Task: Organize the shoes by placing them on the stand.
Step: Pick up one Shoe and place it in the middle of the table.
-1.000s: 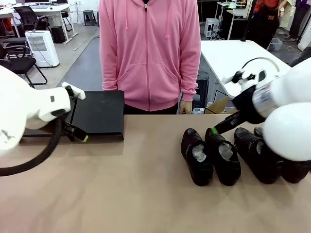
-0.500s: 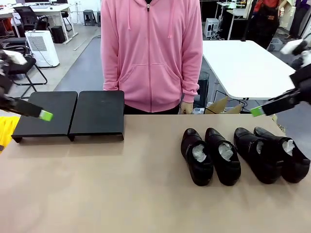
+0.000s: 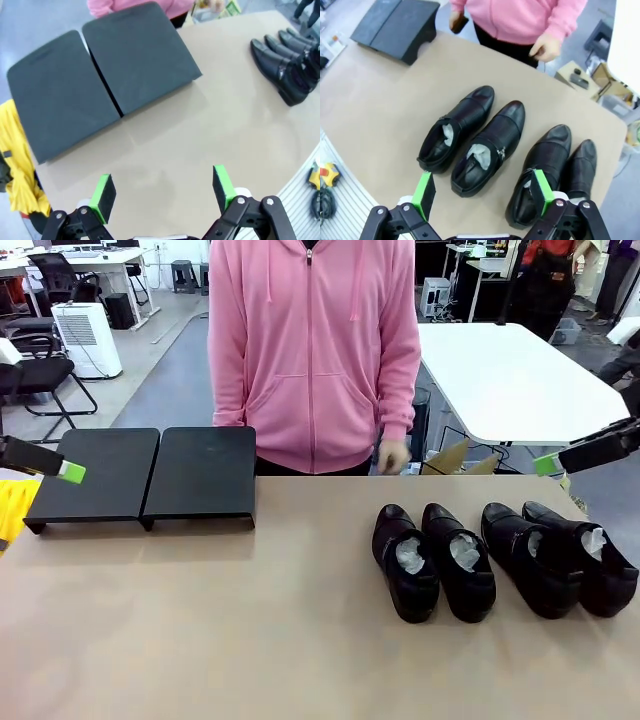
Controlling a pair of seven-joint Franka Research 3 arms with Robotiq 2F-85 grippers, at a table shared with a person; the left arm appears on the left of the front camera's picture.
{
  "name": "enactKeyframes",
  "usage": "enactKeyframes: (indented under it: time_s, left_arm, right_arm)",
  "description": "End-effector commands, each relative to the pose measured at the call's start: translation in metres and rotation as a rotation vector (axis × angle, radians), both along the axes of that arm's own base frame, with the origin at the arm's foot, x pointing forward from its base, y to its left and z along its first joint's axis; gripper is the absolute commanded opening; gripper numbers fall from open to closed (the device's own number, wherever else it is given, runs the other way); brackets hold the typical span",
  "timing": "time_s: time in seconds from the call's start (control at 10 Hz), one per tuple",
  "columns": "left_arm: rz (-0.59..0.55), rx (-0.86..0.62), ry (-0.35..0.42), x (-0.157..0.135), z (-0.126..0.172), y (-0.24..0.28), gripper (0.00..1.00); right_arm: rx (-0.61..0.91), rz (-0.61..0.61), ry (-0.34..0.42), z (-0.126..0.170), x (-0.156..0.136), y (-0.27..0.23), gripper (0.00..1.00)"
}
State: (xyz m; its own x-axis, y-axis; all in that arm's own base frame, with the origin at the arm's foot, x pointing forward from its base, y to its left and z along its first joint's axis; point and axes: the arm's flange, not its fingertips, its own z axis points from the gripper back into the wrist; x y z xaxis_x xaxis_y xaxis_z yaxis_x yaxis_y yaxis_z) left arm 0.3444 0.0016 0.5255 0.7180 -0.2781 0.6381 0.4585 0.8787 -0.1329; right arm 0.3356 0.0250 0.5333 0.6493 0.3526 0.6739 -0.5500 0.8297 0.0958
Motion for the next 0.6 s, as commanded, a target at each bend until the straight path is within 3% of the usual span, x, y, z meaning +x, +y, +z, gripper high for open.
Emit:
enactKeyframes:
  time_s: [0.0,0.1,0.3,0.5]
  left_arm:
    - [-0.046,-0.007,0.054,-0.003,0.006,0.001,1.00]
    - [-0.061,-0.075,0.113,-0.007,0.019,0.013,1.00]
    - [-0.062,-0.159,0.154,-0.014,0.043,0.036,1.00]
    - [-0.093,-0.157,0.171,-0.015,0.055,0.036,1.00]
  right_arm:
    - [0.036,0.052,0.078,0.016,-0.002,-0.013,1.00]
    - [0.072,0.042,0.111,0.031,-0.006,-0.034,1.00]
    - [0.129,-0.009,0.077,0.048,-0.016,-0.066,1.00]
    - [0.135,-0.006,0.106,0.043,-0.015,-0.071,1.00]
